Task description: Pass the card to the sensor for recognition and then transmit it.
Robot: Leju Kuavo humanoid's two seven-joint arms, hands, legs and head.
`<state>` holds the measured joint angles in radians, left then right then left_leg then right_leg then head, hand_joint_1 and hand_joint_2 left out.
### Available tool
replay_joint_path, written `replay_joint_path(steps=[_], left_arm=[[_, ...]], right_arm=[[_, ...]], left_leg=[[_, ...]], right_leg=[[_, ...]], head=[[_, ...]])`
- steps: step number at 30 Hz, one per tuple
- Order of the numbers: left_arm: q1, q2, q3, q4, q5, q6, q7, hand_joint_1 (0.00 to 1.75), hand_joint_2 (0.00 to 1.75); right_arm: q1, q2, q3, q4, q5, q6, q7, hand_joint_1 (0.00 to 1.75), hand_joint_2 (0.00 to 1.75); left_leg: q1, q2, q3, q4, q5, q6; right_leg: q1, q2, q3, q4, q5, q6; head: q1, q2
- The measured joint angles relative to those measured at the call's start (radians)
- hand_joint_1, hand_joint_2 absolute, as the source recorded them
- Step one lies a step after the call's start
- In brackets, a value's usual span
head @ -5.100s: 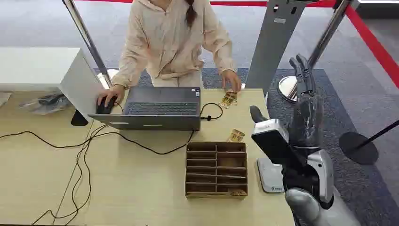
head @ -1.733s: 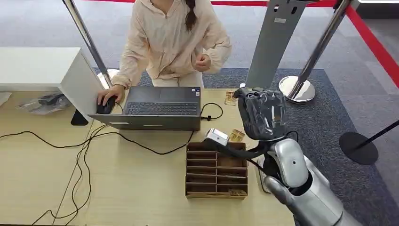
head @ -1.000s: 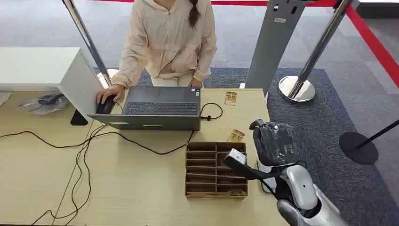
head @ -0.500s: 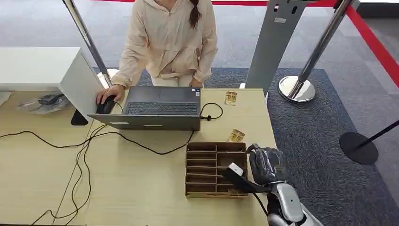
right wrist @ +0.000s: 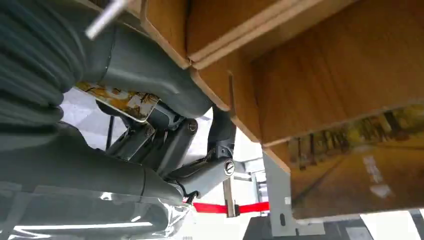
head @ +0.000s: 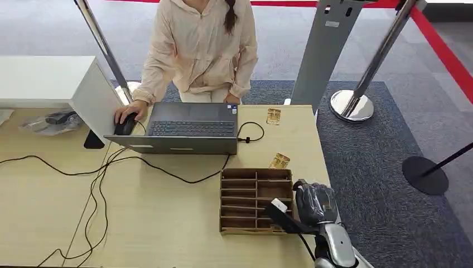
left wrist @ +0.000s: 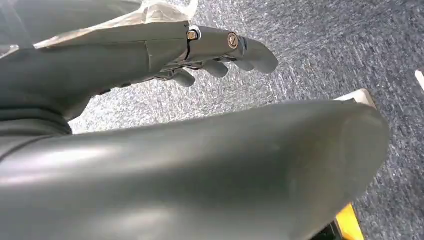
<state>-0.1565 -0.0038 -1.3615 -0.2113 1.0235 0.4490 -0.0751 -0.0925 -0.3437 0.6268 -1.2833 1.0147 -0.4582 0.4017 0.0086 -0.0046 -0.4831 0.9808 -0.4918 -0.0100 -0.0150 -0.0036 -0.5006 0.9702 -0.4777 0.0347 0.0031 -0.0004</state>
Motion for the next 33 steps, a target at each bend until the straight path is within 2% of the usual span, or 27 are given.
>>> replay_joint_path(steps=[11,23,33], left_arm=[[0.000,0.003,0.000,0.000,-0.003,0.000,-0.008,0.00,0.00],[0.000,0.004,0.000,0.000,-0.005,-0.007,-0.018,0.00,0.00],[0.001,0.004,0.000,0.000,-0.005,-0.009,-0.021,0.00,0.00]], right_arm=[[-0.012,-0.005,-0.002,0.018,0.032,-0.002,0.013,1.75,1.75],[-0.019,-0.062,-0.057,-0.061,0.153,0.081,0.054,1.75,1.75],[-0.019,-0.105,-0.129,-0.153,0.180,0.130,0.056,1.75,1.75]], left_leg=[[0.000,0.000,0.000,0.000,0.000,0.000],[0.000,0.000,0.000,0.000,0.000,0.000],[0.000,0.000,0.000,0.000,0.000,0.000]], right_leg=[[0.000,0.000,0.000,0.000,0.000,0.000],[0.000,0.000,0.000,0.000,0.000,0.000],[0.000,0.000,0.000,0.000,0.000,0.000]], head=[[0.000,0.000],[0.000,0.000],[0.000,0.000]])
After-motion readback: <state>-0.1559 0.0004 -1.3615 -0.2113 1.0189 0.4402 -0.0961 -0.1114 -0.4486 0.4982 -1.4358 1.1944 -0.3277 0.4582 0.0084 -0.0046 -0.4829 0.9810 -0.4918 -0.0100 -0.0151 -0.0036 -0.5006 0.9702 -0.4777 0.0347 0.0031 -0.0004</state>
